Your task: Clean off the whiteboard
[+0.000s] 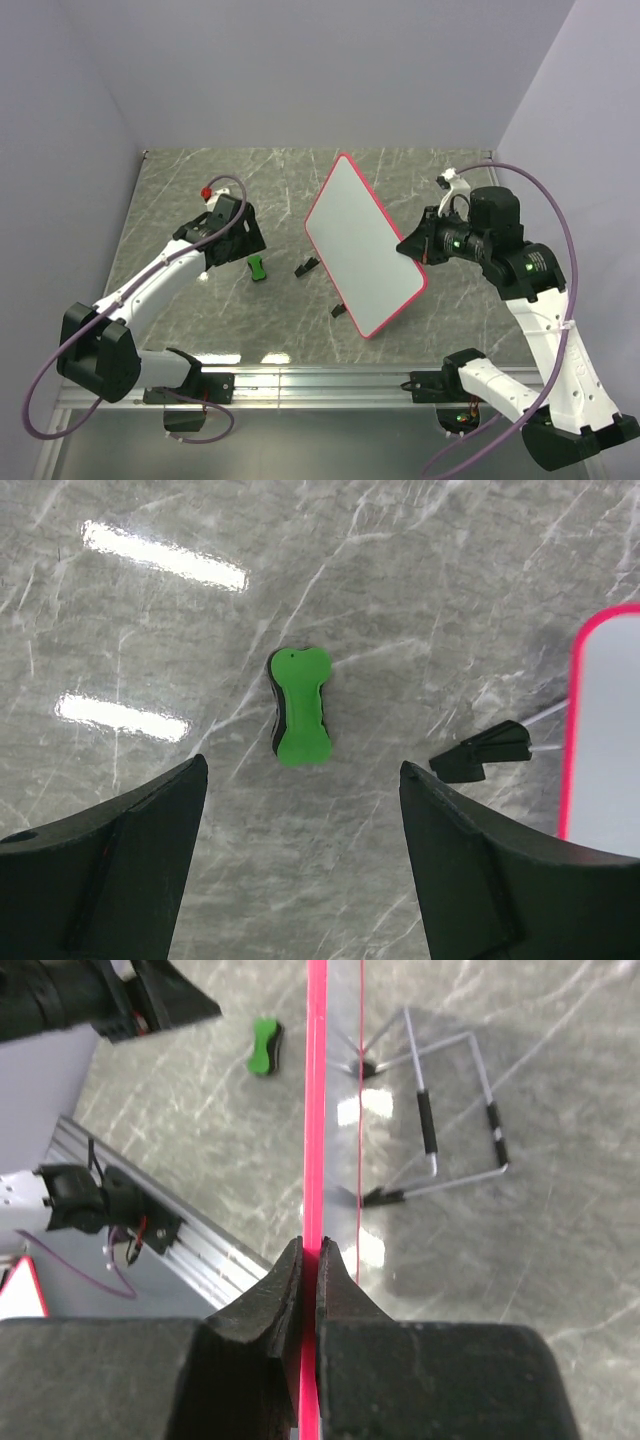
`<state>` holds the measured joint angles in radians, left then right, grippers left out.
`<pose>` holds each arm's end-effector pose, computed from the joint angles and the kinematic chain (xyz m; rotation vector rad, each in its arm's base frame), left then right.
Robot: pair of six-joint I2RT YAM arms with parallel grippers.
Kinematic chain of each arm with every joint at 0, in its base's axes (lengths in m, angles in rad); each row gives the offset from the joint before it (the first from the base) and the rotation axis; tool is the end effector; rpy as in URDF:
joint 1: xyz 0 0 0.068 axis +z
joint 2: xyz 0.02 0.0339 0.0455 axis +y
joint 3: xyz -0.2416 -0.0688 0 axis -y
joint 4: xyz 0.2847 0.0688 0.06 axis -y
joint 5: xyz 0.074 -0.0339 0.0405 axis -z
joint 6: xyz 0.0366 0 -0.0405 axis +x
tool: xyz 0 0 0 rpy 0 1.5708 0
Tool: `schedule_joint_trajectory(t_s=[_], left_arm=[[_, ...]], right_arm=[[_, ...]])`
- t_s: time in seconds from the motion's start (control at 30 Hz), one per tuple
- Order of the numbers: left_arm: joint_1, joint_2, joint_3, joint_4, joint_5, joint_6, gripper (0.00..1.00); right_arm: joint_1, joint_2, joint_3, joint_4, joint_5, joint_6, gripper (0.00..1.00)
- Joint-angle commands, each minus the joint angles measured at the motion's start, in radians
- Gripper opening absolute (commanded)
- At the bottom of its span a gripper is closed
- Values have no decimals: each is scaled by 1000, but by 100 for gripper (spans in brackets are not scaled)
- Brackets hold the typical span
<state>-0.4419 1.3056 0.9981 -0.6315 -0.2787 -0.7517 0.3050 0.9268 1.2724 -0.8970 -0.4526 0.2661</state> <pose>0.2851 -0.1238 0.2296 -0.4917 2.4167 -0.1667 0.1989 0.0794 0.4036 -0.3186 2.1451 0.8138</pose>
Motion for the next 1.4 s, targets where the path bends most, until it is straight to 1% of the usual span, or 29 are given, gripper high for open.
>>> schedule_joint_trajectory(t_s=[0.0,0.53,0.77,0.87,1.03,1.37], left_arm=[[-4,-40,-13,33,-13,20,82],[-3,-45,-24,36,-22,43,82],[-3,-51,-27,30,-40,52,82],[-3,-46,-33,30,-40,49,82],[-1,-34,-35,35,-42,48,82],[-1,15,0,44,-31,43,82]], right_arm=[[-1,-32,19,93,-37,-47,0],[-1,-32,-148,207,-83,-53,0],[11,-52,-120,207,-95,-125,0],[17,-85,-119,225,-109,-131,0],[36,-92,-119,211,-116,-162,0],[57,-71,-114,214,-112,-159,0]])
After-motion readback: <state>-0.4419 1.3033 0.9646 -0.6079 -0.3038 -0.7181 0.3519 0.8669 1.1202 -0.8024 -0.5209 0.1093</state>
